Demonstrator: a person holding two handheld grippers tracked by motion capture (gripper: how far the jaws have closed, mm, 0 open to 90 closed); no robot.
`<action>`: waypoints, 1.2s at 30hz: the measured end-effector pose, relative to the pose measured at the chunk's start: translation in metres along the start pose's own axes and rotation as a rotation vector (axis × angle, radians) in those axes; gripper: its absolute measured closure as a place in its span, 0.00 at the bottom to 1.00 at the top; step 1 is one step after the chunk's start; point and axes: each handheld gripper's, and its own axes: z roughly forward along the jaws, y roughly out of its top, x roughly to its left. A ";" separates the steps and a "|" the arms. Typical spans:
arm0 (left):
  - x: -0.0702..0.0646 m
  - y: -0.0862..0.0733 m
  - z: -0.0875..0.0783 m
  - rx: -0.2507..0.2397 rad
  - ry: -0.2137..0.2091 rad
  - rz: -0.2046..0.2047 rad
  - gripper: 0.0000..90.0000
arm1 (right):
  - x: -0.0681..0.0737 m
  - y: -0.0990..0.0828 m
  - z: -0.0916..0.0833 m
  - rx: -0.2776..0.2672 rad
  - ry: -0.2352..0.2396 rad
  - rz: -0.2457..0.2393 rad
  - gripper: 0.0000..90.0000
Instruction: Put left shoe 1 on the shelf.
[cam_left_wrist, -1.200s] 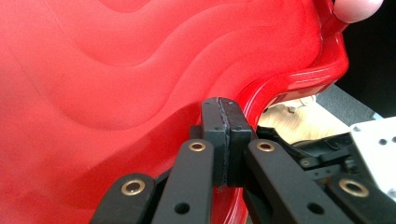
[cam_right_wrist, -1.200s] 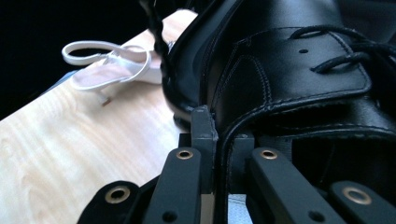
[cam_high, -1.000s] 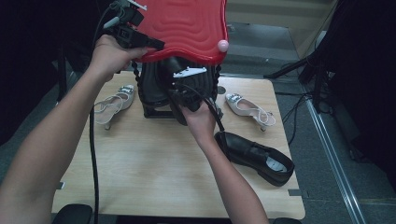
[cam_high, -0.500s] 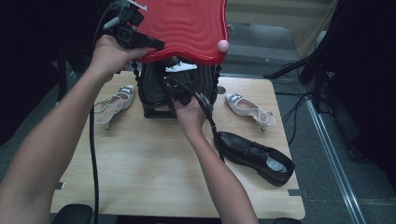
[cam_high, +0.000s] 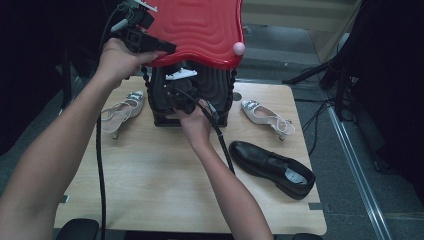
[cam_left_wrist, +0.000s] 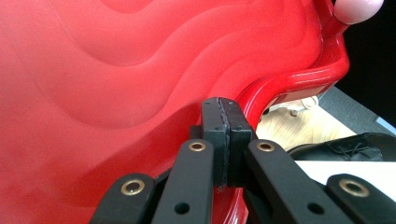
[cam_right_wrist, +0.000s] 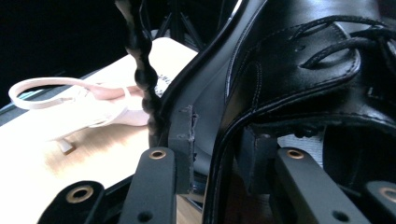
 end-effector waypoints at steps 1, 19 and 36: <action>0.000 0.000 0.000 0.000 -0.001 -0.001 1.00 | -0.001 0.000 -0.001 0.004 0.018 0.012 0.77; 0.000 0.000 0.001 -0.005 0.004 -0.010 1.00 | -0.014 -0.020 -0.063 -0.007 0.202 0.011 1.00; 0.000 -0.001 0.000 -0.008 0.003 -0.011 1.00 | -0.032 -0.063 -0.067 0.047 0.245 0.023 1.00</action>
